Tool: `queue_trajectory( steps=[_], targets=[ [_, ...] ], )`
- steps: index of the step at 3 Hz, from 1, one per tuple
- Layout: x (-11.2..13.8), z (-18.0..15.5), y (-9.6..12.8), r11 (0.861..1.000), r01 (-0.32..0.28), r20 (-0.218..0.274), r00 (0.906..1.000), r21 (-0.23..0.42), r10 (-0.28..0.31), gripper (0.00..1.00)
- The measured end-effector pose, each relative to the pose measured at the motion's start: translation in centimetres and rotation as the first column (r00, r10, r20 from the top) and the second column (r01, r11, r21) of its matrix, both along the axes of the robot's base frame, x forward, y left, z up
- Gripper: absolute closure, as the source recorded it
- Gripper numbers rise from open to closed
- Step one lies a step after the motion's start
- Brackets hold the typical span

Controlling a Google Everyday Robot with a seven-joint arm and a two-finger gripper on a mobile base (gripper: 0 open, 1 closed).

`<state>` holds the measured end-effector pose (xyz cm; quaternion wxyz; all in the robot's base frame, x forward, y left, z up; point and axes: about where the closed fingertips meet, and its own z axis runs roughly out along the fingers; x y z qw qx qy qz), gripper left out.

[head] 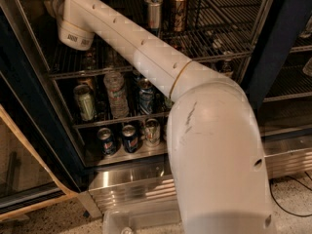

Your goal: Pick 7up can from top shelf of fridge

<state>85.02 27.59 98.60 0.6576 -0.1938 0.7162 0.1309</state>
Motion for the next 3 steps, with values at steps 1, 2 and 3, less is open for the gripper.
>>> queue_trajectory(
  steps=[1,2,3],
  targets=[
    [0.1,-1.1,-0.4,1.000,0.015,-0.016,0.9998,0.012,-0.015,0.33],
    [0.1,-2.2,-0.8,0.999,0.037,-0.027,0.9990,0.028,-0.036,0.33],
    [0.1,-2.4,-0.9,0.999,0.042,-0.029,0.9987,0.032,-0.041,0.33]
  ],
)
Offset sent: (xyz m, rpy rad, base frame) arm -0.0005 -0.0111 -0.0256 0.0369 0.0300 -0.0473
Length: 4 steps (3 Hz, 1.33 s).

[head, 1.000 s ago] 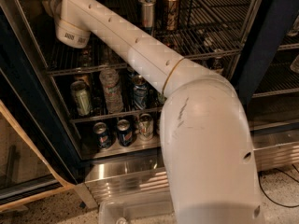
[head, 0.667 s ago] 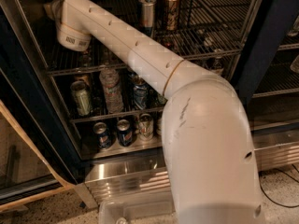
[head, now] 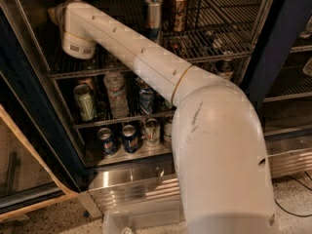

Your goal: Pick 7up can from top shelf of fridge

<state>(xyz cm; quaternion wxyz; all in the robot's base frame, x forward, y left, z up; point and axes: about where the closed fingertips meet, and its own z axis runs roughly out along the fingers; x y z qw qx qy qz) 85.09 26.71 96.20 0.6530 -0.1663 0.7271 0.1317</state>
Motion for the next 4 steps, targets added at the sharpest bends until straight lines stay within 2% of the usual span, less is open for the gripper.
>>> queue_trajectory(
  steps=[1,2,3,4],
  targets=[
    [0.1,0.8,-0.7,1.000,0.004,0.025,0.9997,0.019,-0.005,0.29],
    [0.0,4.6,-4.7,0.999,0.013,0.078,0.9968,0.052,-0.017,0.26],
    [0.9,7.0,-7.3,0.997,0.011,0.110,0.9937,0.081,-0.020,0.27],
    [1.5,8.5,-8.9,0.995,0.010,0.129,0.9914,0.100,-0.023,0.24]
  ],
)
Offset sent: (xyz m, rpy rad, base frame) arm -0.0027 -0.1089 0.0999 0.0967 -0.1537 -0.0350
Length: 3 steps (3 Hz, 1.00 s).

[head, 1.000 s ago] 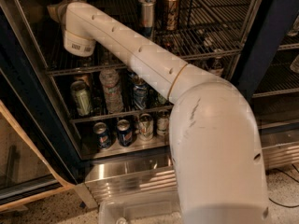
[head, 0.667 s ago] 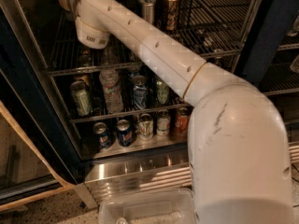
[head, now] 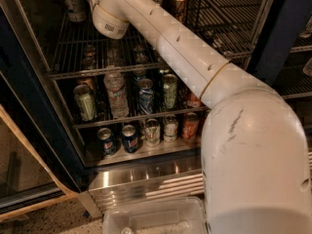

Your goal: Pick 7up can from top shelf of fridge

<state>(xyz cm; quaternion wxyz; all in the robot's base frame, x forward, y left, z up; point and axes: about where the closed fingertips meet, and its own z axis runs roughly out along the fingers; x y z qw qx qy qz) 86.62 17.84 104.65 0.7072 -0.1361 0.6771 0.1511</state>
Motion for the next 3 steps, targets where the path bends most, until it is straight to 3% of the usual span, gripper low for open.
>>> queue_trajectory(
  steps=[1,3],
  targets=[
    [-0.9,-0.3,1.8,1.000,-0.003,0.008,1.0000,0.007,0.003,0.00],
    [-1.3,-2.9,3.8,1.000,0.016,-0.020,0.9997,0.004,-0.016,0.00]
  ],
)
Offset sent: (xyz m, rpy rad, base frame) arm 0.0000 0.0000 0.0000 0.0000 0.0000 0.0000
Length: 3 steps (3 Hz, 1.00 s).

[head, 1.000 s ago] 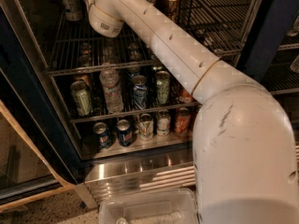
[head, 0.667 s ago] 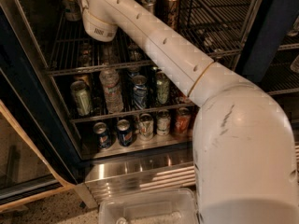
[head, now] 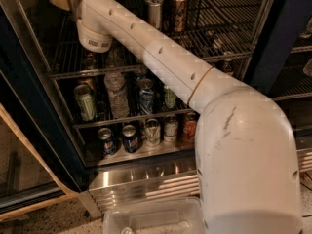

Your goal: Pick 7up can from top shelf of fridge

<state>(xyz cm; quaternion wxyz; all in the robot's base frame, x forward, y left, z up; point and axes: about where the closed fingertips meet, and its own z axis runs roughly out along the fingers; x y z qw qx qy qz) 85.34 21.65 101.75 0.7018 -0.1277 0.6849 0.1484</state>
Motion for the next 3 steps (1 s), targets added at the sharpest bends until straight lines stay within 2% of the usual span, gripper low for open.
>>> queue_trajectory(
  steps=[1,2,3],
  targets=[
    [0.0,-1.0,0.6,1.000,0.011,-0.012,0.9999,-0.001,-0.011,0.00],
    [0.2,-1.7,0.6,1.000,0.023,-0.019,0.9996,-0.003,-0.023,0.18],
    [1.4,-2.3,0.6,0.999,0.031,-0.022,0.9993,-0.011,-0.031,0.32]
  ],
)
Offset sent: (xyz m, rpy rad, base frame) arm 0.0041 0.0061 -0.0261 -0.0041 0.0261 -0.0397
